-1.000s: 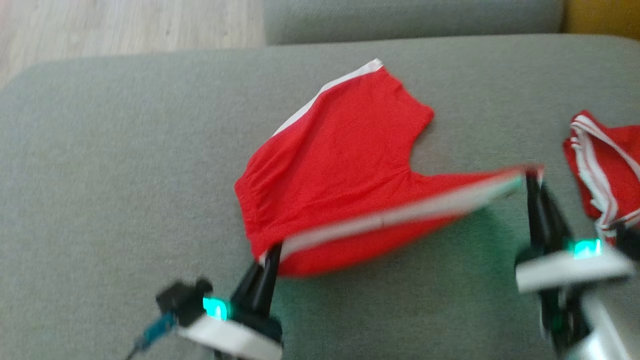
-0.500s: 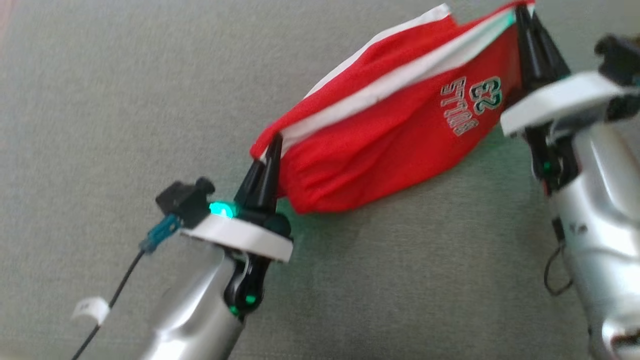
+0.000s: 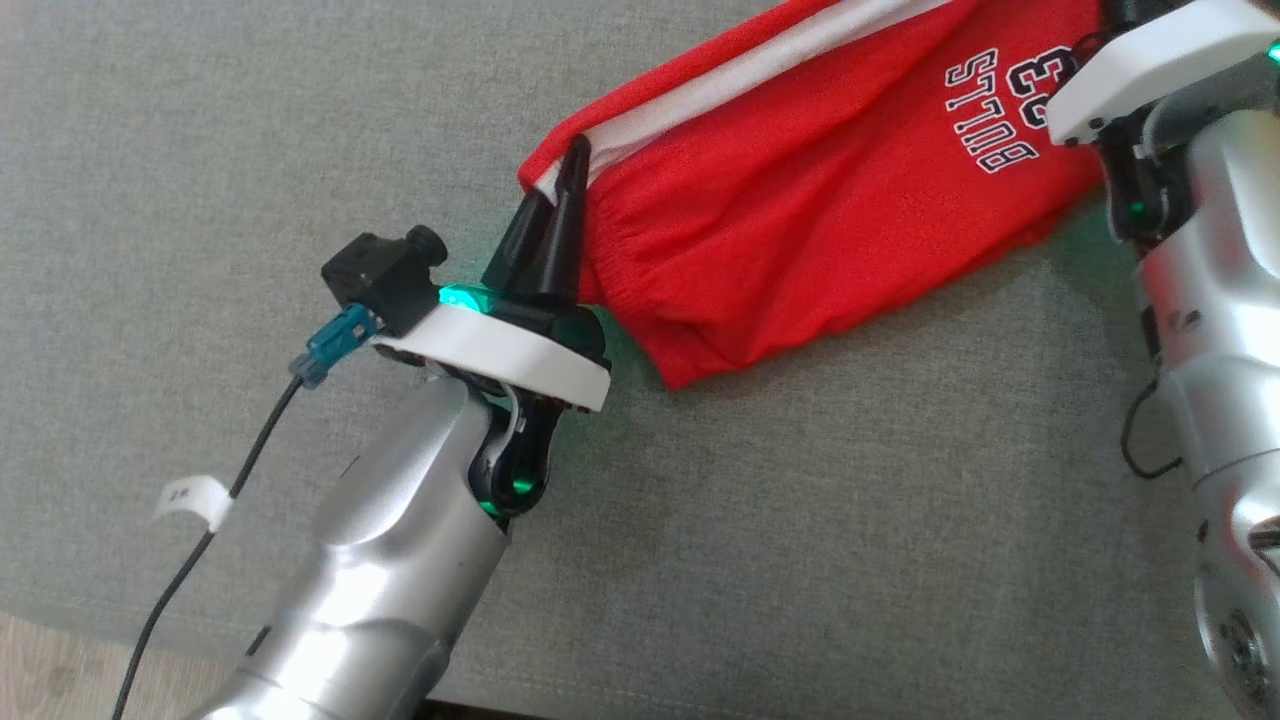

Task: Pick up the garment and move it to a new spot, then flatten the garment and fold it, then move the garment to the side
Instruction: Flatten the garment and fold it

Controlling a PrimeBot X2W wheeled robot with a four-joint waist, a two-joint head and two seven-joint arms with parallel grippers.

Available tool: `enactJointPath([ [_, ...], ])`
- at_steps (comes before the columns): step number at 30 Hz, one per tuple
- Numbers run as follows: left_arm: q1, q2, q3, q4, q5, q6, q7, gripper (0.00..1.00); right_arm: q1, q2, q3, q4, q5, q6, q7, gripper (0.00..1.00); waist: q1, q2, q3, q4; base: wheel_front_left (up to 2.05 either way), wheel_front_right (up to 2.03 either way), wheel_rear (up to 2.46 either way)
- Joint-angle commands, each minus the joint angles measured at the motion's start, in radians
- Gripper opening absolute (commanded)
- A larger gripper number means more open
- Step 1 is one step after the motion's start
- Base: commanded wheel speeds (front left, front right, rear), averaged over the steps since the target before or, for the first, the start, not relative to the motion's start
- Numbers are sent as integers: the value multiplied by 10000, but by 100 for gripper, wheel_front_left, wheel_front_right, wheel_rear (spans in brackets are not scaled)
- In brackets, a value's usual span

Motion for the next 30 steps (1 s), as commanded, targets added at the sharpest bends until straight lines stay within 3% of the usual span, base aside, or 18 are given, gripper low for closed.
enactJointPath([
  [1, -201, 130, 166, -123, -17, 15, -51, 100, -200, 257, 112, -183, -86, 31, -234, 100, -2, 0, 52, 16, 0, 0, 0],
  [7, 182, 116, 101, 264, 101, 15, -51, 100, -77, 329, 661, 277, 78, 31, -449, 100, -2, 0, 13, -97, 0, 0, 0],
  [16, 1337, 114, 436, 175, 50, 15, -51, 100, 466, -212, 1316, 795, 707, 31, -257, 100, -2, 0, -265, -137, 0, 0, 0],
  [29, 2176, 113, 849, -261, 254, 15, -51, 100, 1180, -592, 2251, 1823, 1249, 31, 1688, 100, -2, 0, -627, -73, 0, 0, 0],
  [30, 2211, 113, 891, -247, 294, 15, -51, 100, 1235, -591, 2311, 1935, 1209, 31, 1818, 78, -2, 0, -679, -83, 0, 0, 0],
])
